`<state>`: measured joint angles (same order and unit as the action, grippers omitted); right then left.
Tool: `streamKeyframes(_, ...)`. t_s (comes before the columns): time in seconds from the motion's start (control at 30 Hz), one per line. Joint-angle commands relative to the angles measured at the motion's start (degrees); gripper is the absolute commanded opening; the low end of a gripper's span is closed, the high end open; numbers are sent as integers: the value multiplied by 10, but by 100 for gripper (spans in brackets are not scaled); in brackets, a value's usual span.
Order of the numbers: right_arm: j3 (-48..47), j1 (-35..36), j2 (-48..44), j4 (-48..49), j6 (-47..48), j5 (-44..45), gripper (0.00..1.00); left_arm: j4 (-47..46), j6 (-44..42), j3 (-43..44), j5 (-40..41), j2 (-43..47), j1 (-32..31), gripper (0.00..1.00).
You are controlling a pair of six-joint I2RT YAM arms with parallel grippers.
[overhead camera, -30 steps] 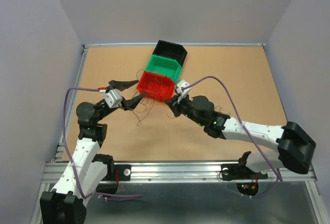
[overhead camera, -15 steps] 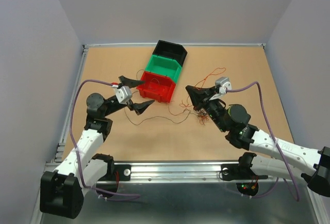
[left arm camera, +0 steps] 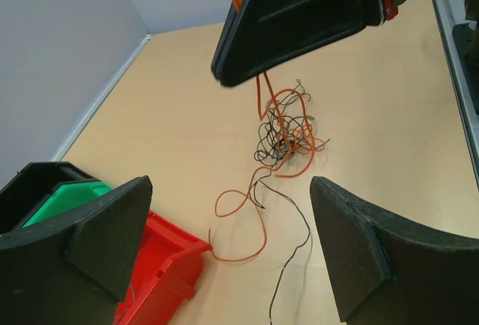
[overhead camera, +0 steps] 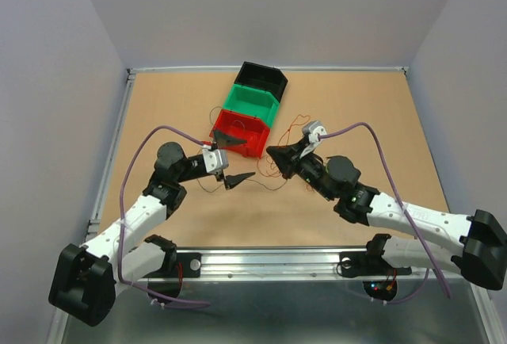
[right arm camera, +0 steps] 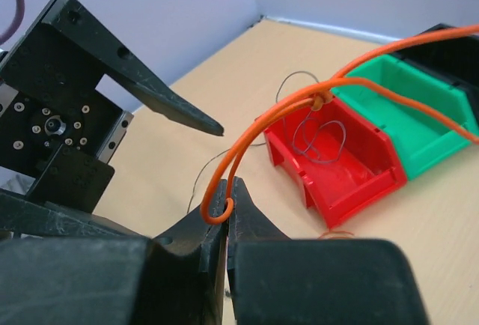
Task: Untangle the cables
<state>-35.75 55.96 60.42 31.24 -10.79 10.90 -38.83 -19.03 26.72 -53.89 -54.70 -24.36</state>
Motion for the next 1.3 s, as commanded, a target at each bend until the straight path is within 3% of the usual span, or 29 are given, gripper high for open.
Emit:
streamKeyframes(0.0,-28,4,6,18,-28,-39,0,-3,-64,5,29,-15,-34,99)
streamKeyframes(0.27,-32,4,23,18,-36,-46,0,-1,-62,25,44,-66,-58,92)
streamKeyframes(0.47,-35,4,35,24,-45,-18,1,5,-55,42,40,-98,-66,75)
streamKeyframes(0.5,-35,4,37,25,-46,-12,1,7,-52,44,38,-101,-67,68)
streamKeyframes(0.6,-33,4,41,28,-49,11,1,11,-44,54,29,-107,-68,57)
streamKeyframes(0.73,-30,4,44,36,-51,17,1,11,-32,61,20,-119,-69,50)
streamKeyframes(1.27,-23,4,38,45,-46,42,1,44,-33,90,0,-157,-94,48)
